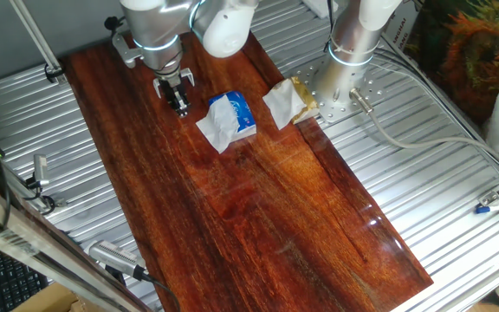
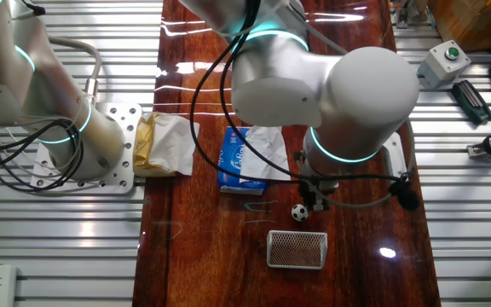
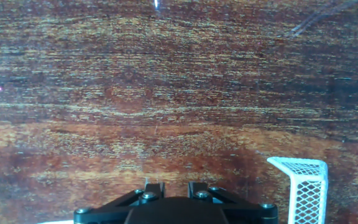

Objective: Push the soccer ball into the goal

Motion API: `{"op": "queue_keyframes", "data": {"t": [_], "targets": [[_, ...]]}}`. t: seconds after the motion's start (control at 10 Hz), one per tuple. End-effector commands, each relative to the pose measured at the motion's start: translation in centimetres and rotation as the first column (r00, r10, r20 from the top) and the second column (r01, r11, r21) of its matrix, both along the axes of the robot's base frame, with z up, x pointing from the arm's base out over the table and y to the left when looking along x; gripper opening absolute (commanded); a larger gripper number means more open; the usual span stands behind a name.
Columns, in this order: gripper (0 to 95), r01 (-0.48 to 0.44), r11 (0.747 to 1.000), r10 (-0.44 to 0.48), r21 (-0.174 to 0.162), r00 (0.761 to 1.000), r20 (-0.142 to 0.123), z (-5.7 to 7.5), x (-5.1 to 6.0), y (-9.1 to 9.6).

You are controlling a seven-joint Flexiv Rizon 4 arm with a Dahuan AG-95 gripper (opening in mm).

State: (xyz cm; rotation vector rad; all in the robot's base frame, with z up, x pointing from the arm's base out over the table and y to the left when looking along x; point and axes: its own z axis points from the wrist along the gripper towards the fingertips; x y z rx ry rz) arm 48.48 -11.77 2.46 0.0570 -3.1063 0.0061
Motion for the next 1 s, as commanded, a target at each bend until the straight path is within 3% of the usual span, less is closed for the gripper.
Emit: {"op": "queue_keyframes", "data": {"t": [0.1,0.3,0.5,1.0], "targets": [[19.0,0.006,1.0,-0.006,0.0,1.0,-0.001,-0.11,-0.16,0.06],[19.0,-0.021,1.0,0.021,-0.008,1.0,0.002,-0.59,-0.4,-0.03],[95.0,-0.076,0.997,0.076,-0.009,0.997,0.0,-0.65,-0.53,-0.23],[95.0,-0.07,0.997,0.069,-0.029,0.997,-0.02,-0.24,-0.96,-0.59]]}}
